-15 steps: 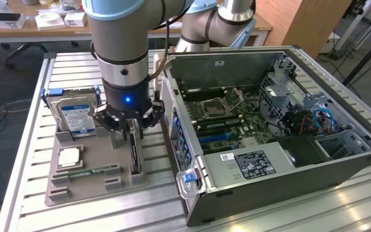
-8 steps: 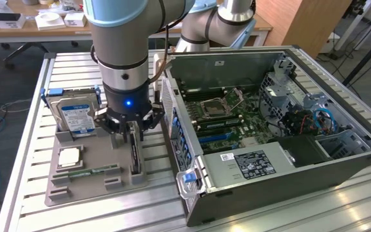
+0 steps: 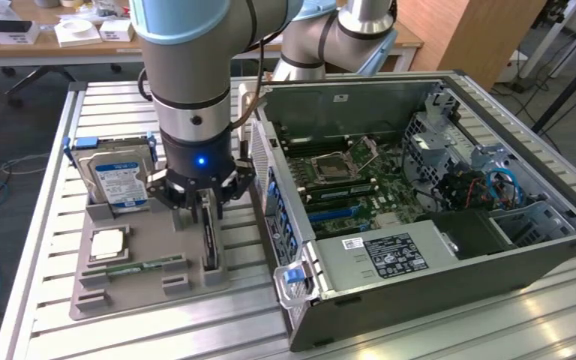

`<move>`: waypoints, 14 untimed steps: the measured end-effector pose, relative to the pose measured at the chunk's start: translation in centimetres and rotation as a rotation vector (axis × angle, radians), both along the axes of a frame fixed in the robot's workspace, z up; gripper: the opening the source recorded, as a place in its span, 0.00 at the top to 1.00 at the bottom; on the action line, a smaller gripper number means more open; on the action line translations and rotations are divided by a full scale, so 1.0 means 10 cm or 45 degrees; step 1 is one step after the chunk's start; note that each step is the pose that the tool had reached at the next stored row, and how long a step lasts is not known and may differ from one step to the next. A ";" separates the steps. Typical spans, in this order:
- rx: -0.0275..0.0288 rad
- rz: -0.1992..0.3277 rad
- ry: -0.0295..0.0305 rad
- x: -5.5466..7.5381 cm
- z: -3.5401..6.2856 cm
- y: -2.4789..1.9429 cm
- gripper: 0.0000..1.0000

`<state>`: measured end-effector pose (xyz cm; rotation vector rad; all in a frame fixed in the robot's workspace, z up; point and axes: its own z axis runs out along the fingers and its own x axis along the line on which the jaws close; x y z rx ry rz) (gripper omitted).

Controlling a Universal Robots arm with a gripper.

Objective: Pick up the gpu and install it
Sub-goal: 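Pick up the gpu and move the gpu toward the slot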

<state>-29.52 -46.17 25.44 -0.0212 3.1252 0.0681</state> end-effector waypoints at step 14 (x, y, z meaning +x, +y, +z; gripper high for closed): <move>-0.0002 0.000 0.0002 0.00 -0.114 -0.001 0.59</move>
